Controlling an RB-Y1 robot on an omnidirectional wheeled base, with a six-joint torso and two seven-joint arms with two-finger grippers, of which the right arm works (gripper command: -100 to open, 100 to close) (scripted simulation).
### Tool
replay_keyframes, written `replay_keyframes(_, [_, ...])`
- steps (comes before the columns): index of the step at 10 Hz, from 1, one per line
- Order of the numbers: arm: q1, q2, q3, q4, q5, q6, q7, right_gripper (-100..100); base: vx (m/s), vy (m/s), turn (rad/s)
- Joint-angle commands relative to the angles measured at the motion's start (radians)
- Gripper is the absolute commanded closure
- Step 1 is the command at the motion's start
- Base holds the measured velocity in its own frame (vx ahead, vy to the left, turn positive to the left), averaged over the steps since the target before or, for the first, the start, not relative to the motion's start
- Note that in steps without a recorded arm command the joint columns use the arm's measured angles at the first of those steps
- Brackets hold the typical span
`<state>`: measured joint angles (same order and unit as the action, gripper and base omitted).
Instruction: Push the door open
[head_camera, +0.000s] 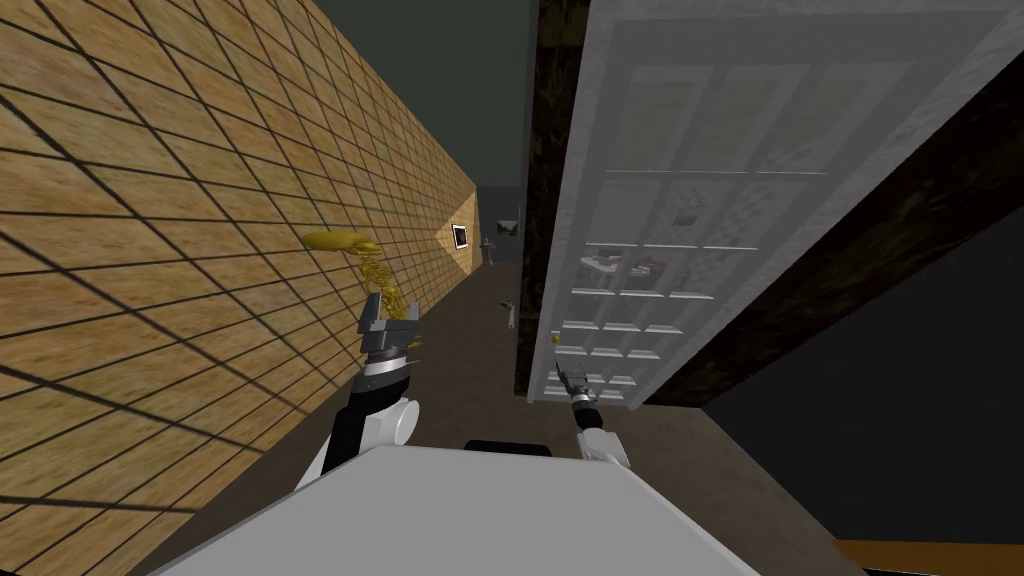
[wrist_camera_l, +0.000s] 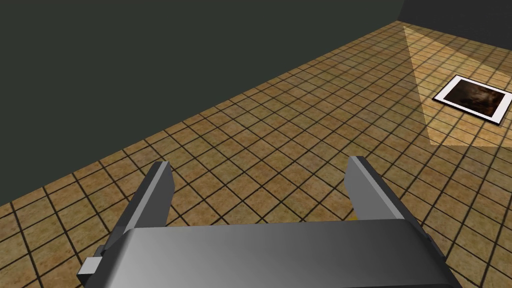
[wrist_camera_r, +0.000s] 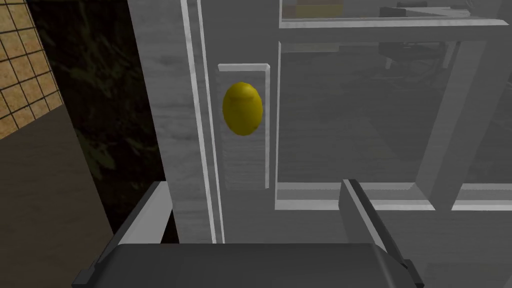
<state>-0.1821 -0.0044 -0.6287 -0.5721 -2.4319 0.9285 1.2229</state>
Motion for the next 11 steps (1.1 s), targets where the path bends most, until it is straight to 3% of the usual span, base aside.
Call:
replay_keyframes(1, [-0.004,-0.03,-0.013,0.006,-0.019,-0.002,0.023,-100,0.093,-0.034,0.126])
replay_keyframes(5, [-0.011,-0.033,-0.029,0.014,-0.043,-0.004,0.054,-100,0.152,-0.045,0.062])
replay_keyframes(7, [-0.018,-0.01,-0.04,0.021,-0.06,-0.005,0.077,-100,0.203,-0.032,0.102])
replay_keyframes(8, [-0.023,0.014,-0.043,0.025,-0.068,-0.006,0.089,-100,0.17,-0.025,0.019])
replay_keyframes(9, [-0.006,0.004,-0.042,0.023,-0.062,-0.004,0.082,-100,0.033,-0.008,-0.022])
replay_keyframes(10, [-0.006,0.004,-0.042,0.023,-0.062,-0.004,0.082,100,-0.037,0.011,0.024])
replay_keyframes(11, [-0.006,0.004,-0.042,0.023,-0.062,-0.004,0.082,100,-0.032,0.026,0.044])
